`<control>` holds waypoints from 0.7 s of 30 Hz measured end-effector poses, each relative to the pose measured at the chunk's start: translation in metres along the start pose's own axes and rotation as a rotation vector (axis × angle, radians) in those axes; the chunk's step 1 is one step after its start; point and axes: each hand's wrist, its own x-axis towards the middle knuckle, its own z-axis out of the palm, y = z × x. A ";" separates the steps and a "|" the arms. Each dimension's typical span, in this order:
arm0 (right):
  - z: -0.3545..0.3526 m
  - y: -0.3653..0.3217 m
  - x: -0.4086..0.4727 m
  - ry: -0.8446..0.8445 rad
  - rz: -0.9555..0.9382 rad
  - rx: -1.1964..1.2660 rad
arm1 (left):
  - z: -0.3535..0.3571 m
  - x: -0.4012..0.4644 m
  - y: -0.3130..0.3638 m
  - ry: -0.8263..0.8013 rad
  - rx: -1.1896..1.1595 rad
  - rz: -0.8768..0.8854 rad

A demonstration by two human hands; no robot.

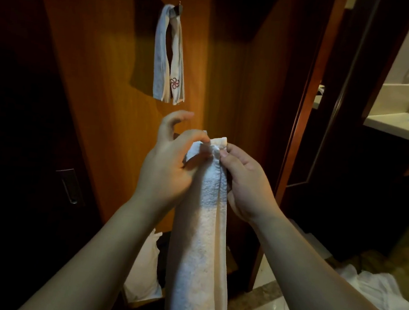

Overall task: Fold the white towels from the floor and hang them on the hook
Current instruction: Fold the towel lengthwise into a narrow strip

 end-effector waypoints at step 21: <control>0.012 -0.005 0.001 -0.035 -0.008 -0.033 | -0.007 0.004 0.018 0.033 -0.286 -0.224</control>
